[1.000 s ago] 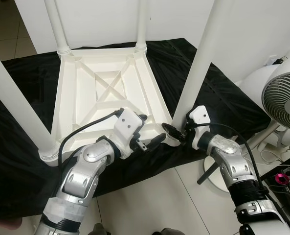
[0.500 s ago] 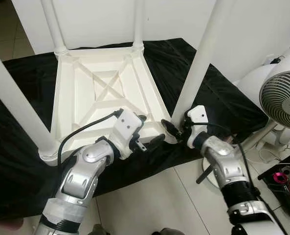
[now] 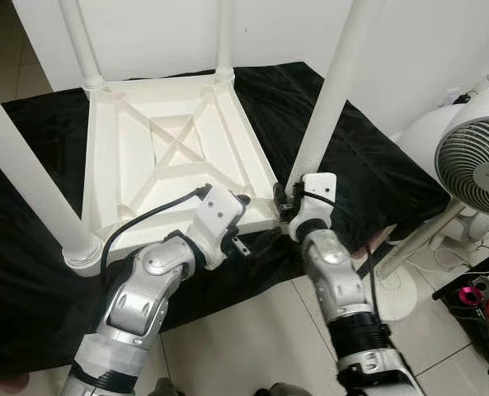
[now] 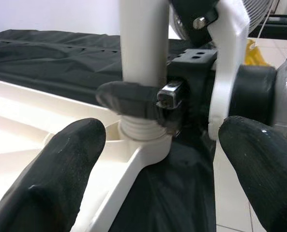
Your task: Building children table
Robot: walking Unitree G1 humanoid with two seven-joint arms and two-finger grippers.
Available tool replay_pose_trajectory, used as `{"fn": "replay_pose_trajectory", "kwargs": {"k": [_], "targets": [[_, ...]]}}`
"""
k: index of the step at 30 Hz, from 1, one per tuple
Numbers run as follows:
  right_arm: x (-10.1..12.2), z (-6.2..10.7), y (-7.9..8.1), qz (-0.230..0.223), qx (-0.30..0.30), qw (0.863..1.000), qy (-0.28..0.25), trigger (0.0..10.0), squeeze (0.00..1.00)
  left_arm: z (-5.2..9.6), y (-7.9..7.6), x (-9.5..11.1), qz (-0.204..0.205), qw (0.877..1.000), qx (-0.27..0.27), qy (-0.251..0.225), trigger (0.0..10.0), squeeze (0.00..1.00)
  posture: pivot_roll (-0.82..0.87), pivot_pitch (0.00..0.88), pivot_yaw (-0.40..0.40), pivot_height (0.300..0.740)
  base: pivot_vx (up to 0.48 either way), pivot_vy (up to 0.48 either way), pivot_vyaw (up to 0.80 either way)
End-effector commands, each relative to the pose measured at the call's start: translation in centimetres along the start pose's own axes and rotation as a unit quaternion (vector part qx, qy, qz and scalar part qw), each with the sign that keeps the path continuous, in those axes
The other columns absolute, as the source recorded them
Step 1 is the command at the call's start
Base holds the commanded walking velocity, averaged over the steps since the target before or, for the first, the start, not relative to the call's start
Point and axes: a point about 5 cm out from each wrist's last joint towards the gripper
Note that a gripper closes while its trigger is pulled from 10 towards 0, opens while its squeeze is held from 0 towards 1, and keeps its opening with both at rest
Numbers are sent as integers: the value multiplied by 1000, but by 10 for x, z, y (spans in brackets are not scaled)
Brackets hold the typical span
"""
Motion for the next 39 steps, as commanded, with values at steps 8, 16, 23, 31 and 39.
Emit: {"fn": "replay_pose_trajectory", "kwargs": {"k": [8,16,23,31,39], "targets": [[-4,4,4,11,4,1000,13,10000,522,-2,1,1,-5,1000,18,5,10000,0,-99,55,-12,740,0,0,0],[3,15,-13,13,61,998,-6,10000,1000,0,1,0,-4,1000,23,8,10000,0,-97,54,-13,740,0,0,0],[6,24,-28,35,128,991,5,10000,0,1,2,-1,-5,1000,24,10,10000,0,-101,52,-4,740,0,0,0],[22,20,-44,101,235,967,19,10000,0,-1,4,0,-11,1000,10,9,10000,0,-106,44,24,740,0,0,0],[24,4,-45,141,266,953,33,10000,0,-2,7,2,-17,1000,6,8,10000,0,-99,30,37,740,0,0,0]]}}
Point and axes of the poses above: a point about 5 cm out from each wrist's last joint towards the gripper, its own z axis pointing back from the gripper into the wrist, its own x axis along the axis of the wrist's last joint, y = z × x, and after that the axes turned 9 degrees about -z, right-handed
